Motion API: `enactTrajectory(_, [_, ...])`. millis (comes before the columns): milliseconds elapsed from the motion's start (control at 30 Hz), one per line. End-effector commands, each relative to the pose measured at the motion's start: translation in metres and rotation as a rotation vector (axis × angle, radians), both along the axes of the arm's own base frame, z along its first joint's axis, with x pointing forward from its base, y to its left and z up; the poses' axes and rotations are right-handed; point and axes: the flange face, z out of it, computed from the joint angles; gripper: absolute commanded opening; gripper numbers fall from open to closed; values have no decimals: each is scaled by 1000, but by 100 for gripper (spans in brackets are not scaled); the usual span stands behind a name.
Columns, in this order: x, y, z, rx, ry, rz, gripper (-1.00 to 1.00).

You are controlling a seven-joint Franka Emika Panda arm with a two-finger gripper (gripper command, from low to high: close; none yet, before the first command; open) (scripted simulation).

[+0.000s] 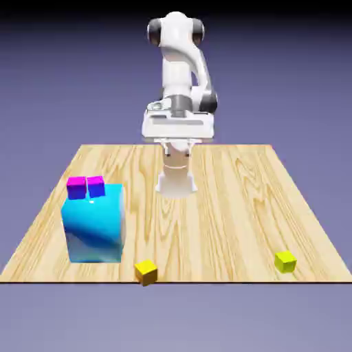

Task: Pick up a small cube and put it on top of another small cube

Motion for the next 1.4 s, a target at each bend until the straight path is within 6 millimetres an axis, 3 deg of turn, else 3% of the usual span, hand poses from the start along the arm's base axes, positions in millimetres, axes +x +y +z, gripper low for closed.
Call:
enactTrajectory(0, [6,6,-2,25,18,-16,0])
enactTrajectory(400, [64,84,-44,273,244,-249,0])
enactTrajectory(733, [96,160,-96,399,422,-497,0])
enactTrajectory(1067, [109,240,-160,455,557,-787,0])
enactTrajectory(1367, [100,311,-227,456,620,-1074,0])
